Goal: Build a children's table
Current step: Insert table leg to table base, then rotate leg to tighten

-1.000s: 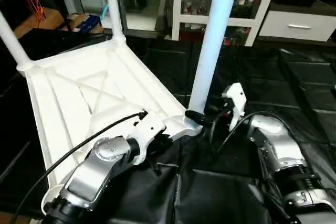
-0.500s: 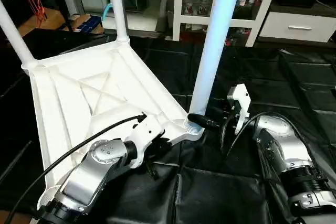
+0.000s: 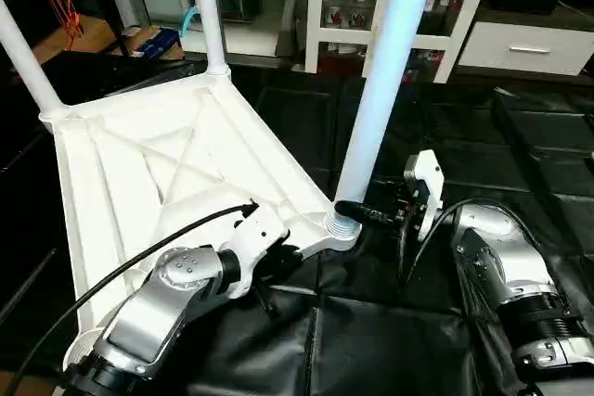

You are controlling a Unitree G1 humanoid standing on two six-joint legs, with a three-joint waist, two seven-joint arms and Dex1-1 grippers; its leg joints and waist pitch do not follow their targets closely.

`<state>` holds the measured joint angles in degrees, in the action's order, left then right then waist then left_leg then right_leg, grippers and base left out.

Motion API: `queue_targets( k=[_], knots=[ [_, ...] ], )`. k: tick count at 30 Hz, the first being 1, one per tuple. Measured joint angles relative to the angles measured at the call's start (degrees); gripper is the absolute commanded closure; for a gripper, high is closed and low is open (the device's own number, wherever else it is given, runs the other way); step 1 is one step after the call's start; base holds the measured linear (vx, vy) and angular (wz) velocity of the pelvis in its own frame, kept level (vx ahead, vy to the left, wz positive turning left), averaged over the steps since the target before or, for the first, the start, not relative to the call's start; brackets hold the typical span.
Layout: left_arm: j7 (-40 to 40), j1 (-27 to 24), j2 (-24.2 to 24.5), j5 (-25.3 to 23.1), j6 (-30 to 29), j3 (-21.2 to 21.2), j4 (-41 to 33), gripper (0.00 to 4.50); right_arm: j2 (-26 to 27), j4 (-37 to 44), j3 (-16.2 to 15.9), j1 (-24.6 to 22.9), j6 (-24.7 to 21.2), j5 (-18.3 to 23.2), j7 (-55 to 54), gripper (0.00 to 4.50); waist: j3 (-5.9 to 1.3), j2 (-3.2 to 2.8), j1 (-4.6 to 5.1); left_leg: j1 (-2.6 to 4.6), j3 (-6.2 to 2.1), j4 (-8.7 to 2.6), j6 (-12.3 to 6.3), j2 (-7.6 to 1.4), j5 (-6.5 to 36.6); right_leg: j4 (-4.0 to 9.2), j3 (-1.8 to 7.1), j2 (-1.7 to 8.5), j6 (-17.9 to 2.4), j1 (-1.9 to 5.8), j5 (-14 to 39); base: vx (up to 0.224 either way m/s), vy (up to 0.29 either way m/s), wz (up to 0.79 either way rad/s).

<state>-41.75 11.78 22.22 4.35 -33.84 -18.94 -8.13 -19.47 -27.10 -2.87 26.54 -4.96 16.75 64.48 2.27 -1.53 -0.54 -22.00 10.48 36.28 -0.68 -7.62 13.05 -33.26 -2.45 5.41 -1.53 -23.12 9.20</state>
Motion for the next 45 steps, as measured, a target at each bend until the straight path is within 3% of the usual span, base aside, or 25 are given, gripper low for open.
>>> queue_targets(
  k=[7,16,28,32,38,41,42,43,45],
  knots=[
    [-2.65,-0.89,2.24,0.67,0.48,-0.81,-1.56,4.5,-1.7,0.21,-1.38,0.0,-0.72,0.82,4.17,2.6,-0.02,0.03,0.15,0.05,0.0,0.07,-0.01,0.0,0.0,-0.04,0.01,0.0,0.0,0.05,0.0,0.0,0.0,0.0],
    [-6.55,-2.1,5.54,2.19,1.86,-1.21,-2.49,4.5,-3.45,1.7,-3.31,-0.62,-1.18,1.0,8.75,2.64,-0.05,0.07,-0.05,0.26,0.01,0.12,0.22,-0.05,0.11,-0.23,0.04,0.0,0.0,0.28,0.0,0.0,0.0,0.0],
    [-4.74,-1.55,4.13,1.49,1.21,-1.28,-1.03,4.5,-2.2,1.41,-3.37,-2.09,1.27,-0.23,4.3,2.64,-0.05,0.08,0.38,0.97,0.06,0.12,0.31,-0.05,0.14,-0.19,0.21,0.0,0.14,1.08,0.09,0.0,0.0,0.0],
    [0.36,1.68,0.45,-0.43,-0.64,-0.73,3.19,4.5,2.25,-2.43,-3.32,0.06,3.14,-3.35,-8.0,2.65,-0.11,0.2,1.8,1.03,0.02,0.12,0.37,-0.05,0.11,-0.13,0.19,-0.02,0.79,1.08,0.49,-0.013,0.0,-0.02],
    [10.82,7.05,-9.44,-2.17,-3.46,1.43,12.06,4.5,10.96,-9.31,-2.18,4.43,3.36,-6.72,-31.08,2.65,-0.04,0.04,4.98,0.95,-0.42,0.11,0.37,-0.04,0.12,0.48,-0.27,-0.02,1.64,1.06,1.17,-0.045,0.006,-0.05],
    [17.98,10.3,-15.46,-3.16,-3.74,2.87,17.68,4.5,15.22,-13.18,-0.91,7.12,3.87,-8.62,-43.86,2.65,0.34,-0.56,6.48,0.89,-1.15,0.04,0.38,-0.06,0.14,1.64,-1.64,0.2,1.62,1.26,1.26,-0.065,0.019,-0.04],
    [19.36,10.68,-16.44,-3.09,-3.73,2.96,18.41,4.5,15.79,-13.84,-0.88,7.56,4.18,-8.94,-45.92,2.65,0.54,-0.92,6.94,0.87,-1.53,-0.12,0.39,-0.06,0.14,2.19,-2.29,0.28,1.6,1.76,1.28,-0.064,0.025,-0.04],
    [20.89,11.27,-17.62,-3.14,-3.7,3.26,19.51,4.5,16.74,-14.65,-0.59,8.03,4.62,-9.26,-48.67,2.65,0.69,-1.09,7.07,0.85,-1.7,-0.26,0.39,-0.06,0.14,2.23,-2.9,0.55,1.48,2.15,1.38,0.0,0.0,0.0],
    [23.44,13.03,-19.57,-3.56,-3.67,3.57,21.99,4.5,18.92,-17.07,0.24,9.64,5.71,-10.23,-54.58,2.65,0.93,-0.91,6.98,0.94,-1.31,-0.78,0.39,-0.06,0.14,1.74,-3.25,0.95,1.12,2.02,1.74,0.0,0.0,0.0]
  ],
)
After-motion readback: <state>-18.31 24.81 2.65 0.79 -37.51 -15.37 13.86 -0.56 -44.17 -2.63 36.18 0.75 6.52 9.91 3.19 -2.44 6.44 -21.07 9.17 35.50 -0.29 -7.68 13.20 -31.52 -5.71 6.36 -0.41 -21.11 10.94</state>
